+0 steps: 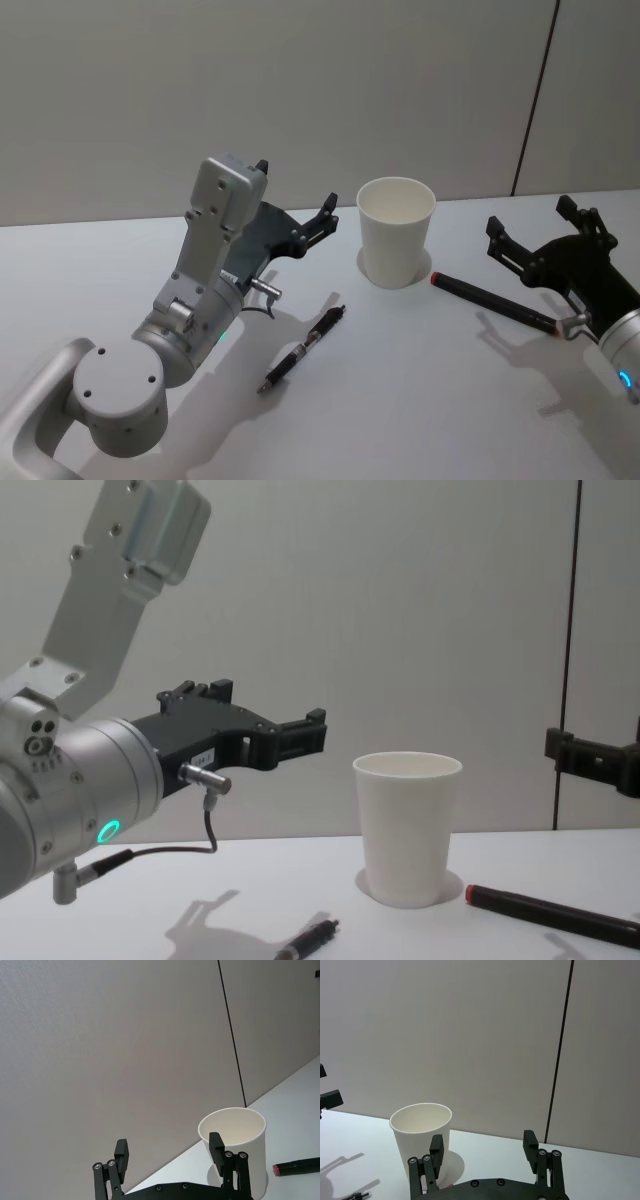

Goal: Place the pen into the pen holder.

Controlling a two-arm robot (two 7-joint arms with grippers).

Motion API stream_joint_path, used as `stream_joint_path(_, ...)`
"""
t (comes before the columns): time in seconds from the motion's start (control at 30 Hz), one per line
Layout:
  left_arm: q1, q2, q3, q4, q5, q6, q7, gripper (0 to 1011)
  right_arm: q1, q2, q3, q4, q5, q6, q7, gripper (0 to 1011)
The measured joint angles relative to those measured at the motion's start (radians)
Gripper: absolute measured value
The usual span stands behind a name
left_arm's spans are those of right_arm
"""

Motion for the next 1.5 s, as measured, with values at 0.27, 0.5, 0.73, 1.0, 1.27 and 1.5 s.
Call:
stream_joint_path(0.27, 0.0, 0.0, 0.0, 0.0, 0.0, 0.0, 0.0, 1001, 0.0, 0.0, 0.0, 0.0, 0.0, 0.0, 0.0, 1001)
stream_joint_path(0.5, 0.0, 0.0, 0.0, 0.0, 0.0, 0.0, 0.0, 1001, 0.0, 0.0, 0.0, 0.0, 0.0, 0.0, 0.0, 1001)
stream_joint_path(0.73, 0.0, 0.0, 0.0, 0.0, 0.0, 0.0, 0.0, 1001, 0.0, 0.0, 0.0, 0.0, 0.0, 0.0, 0.0, 1001)
stream_joint_path(1.0, 0.0, 0.0, 0.0, 0.0, 0.0, 0.0, 0.0, 1001, 0.0, 0.0, 0.0, 0.0, 0.0, 0.0, 0.0, 1001)
stream_joint_path(1.27, 0.0, 0.0, 0.0, 0.0, 0.0, 0.0, 0.0, 1001, 0.0, 0.0, 0.0, 0.0, 0.0, 0.0, 0.0, 1001)
stream_joint_path(1.5, 0.0, 0.0, 0.0, 0.0, 0.0, 0.0, 0.0, 1001, 0.0, 0.0, 0.0, 0.0, 0.0, 0.0, 0.0, 1001)
